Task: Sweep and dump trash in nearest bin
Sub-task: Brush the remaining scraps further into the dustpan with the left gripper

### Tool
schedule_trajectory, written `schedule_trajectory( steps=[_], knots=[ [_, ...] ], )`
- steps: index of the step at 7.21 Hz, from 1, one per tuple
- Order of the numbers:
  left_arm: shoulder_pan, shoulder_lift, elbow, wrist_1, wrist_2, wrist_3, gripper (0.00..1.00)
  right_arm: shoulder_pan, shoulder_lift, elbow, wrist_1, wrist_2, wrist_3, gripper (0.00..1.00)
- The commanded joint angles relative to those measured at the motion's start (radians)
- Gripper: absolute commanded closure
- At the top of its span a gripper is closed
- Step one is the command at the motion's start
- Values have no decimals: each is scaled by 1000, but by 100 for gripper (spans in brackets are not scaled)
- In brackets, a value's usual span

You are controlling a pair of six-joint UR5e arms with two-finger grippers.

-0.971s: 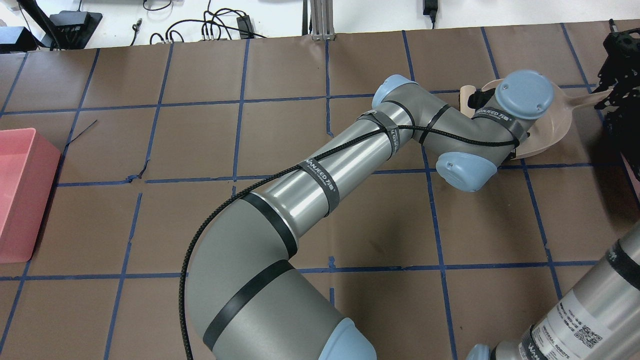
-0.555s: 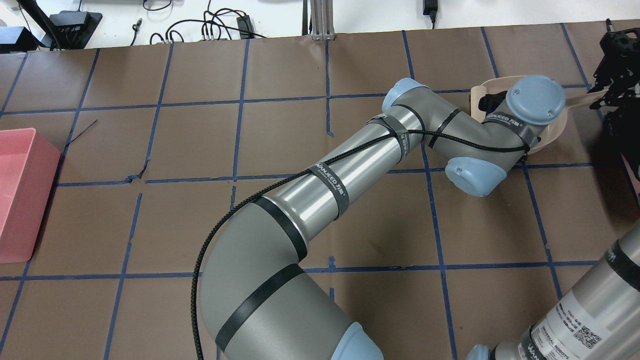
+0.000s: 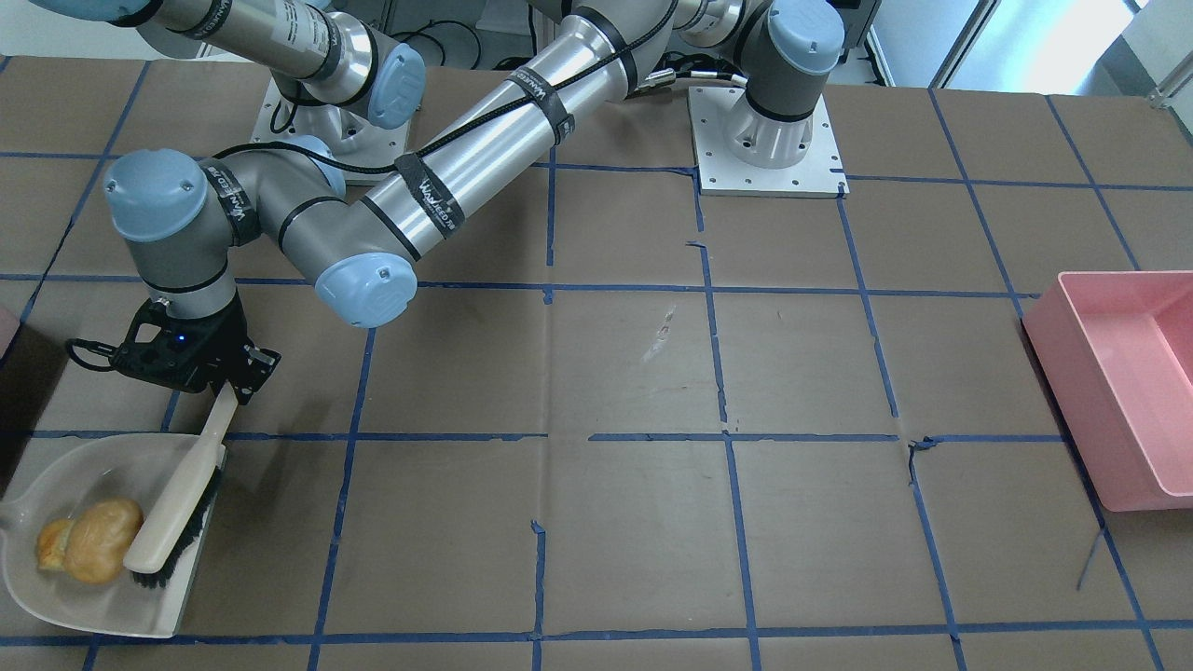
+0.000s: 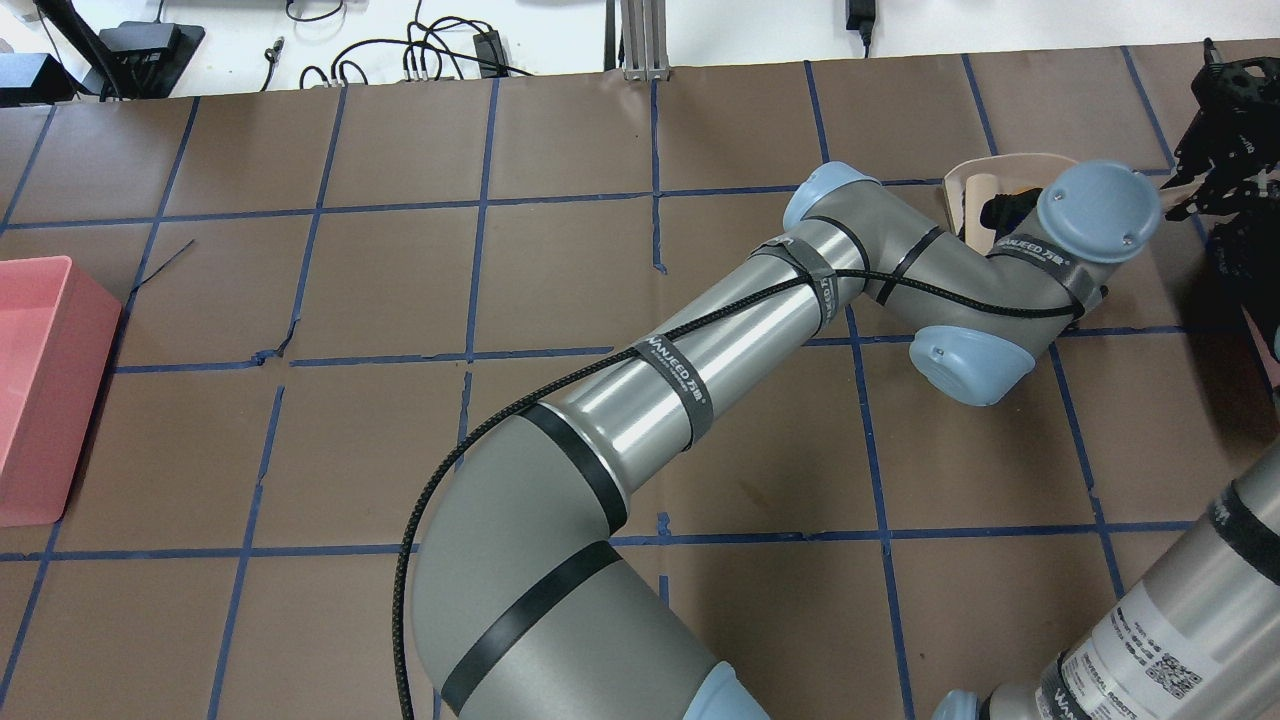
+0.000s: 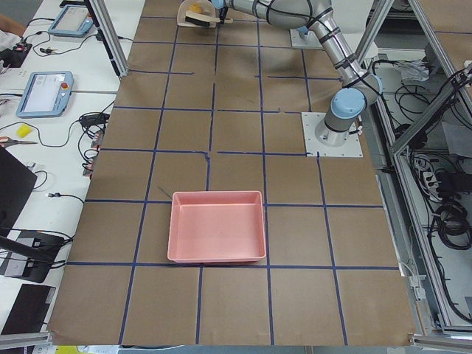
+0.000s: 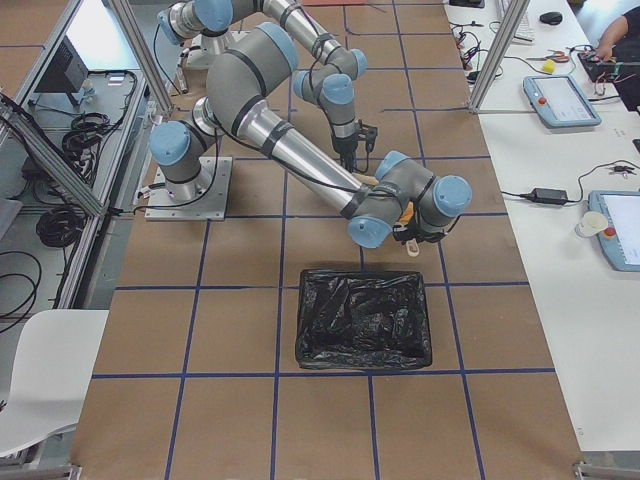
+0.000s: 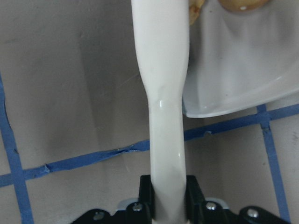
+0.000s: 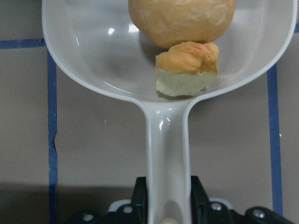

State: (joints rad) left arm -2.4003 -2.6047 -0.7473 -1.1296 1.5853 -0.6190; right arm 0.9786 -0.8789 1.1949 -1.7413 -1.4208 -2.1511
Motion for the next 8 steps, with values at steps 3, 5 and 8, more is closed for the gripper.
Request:
schedule_trajectory(
  steps=[3,5,8],
  knots=[
    [-17,9,-1,1,-4,-7,99,0,6,0,9,14,0,100],
    [-14,17,-29,1,-1,25,99,0,6,0,9,14,0,100],
    [27,40,-35,-7,-4,48,99,-1,6,0,9,14,0,100]
  ],
)
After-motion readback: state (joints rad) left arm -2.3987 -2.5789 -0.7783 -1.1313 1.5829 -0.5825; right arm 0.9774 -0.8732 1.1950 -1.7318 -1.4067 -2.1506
